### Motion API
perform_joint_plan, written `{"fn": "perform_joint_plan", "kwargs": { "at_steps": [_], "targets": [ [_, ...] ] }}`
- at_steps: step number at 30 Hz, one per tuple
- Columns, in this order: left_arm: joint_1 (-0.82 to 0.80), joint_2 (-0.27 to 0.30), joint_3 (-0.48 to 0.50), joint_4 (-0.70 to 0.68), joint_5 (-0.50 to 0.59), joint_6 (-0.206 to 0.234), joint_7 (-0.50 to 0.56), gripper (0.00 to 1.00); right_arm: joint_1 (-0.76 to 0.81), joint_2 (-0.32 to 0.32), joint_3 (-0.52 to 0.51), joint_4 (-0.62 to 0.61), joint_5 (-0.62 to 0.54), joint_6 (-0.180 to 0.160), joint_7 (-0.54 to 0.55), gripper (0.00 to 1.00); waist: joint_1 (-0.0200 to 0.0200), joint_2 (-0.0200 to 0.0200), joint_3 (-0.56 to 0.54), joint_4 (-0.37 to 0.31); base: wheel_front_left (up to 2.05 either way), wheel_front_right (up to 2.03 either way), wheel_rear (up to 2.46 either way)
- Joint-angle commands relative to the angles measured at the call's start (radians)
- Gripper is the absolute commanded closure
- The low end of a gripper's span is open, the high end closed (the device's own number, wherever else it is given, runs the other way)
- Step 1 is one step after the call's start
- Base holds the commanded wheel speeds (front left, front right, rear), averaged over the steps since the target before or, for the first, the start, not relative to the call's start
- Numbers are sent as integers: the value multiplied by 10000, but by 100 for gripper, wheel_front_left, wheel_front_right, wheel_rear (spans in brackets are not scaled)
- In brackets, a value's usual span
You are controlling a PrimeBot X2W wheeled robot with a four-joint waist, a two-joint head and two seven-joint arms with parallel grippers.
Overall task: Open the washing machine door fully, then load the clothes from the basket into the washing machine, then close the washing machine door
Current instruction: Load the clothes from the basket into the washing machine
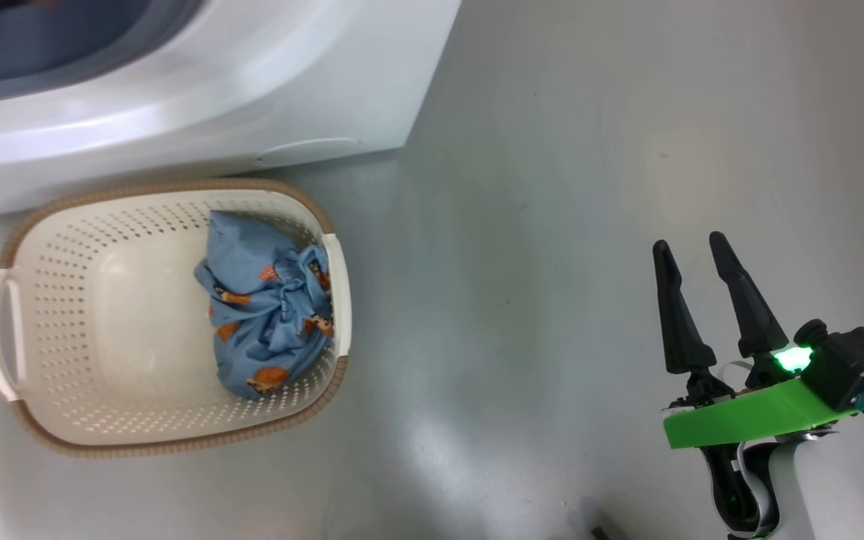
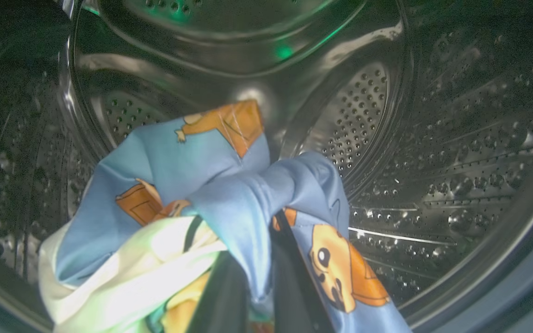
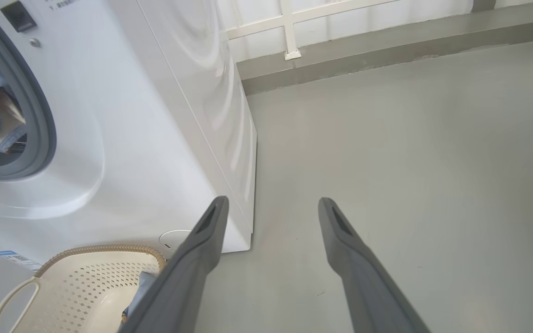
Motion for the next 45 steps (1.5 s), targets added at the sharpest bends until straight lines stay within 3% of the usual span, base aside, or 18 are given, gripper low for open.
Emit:
{"fn": "perform_joint_plan", "kwargs": {
  "at_steps": [1,5,6,7,13,23,29,37,45],
  "targets": [
    [-246,542,318,-238,283,-15,-59,100,79,12,229,-238,127,62,-48,0,0,0,146,-114,0,0,0],
    [-188,241,592,11,857,-15,-59,99,39,12,255,-250,161,62,-48,0,0,0,229,-210,0,0,0],
    [-118,189,519,343,952,-15,-59,31,33,12,261,-243,168,62,-48,0,0,0,230,-226,0,0,0],
    [-69,123,283,674,1007,-15,-59,0,32,12,269,-235,174,62,-48,0,0,0,224,-240,0,0,0],
    [-331,98,-281,1621,748,-15,-59,0,29,12,229,-221,200,62,-48,0,0,0,250,-218,0,0,0],
    [-217,111,-398,1484,428,-15,-59,0,-16,12,243,-178,187,62,-48,0,0,0,161,-78,0,0,0],
    [469,-168,154,935,364,-15,-59,0,22,12,175,-169,111,62,-48,0,0,0,30,70,0,0,0],
    [1885,-630,936,219,1080,-15,-59,0,140,12,49,-121,-66,62,-48,0,0,0,-403,335,0,0,0],
    [3957,-1534,2059,-634,1756,-15,-59,0,558,1,-132,66,-323,62,-48,0,0,0,-1361,748,0,0,0]
  ]
}}
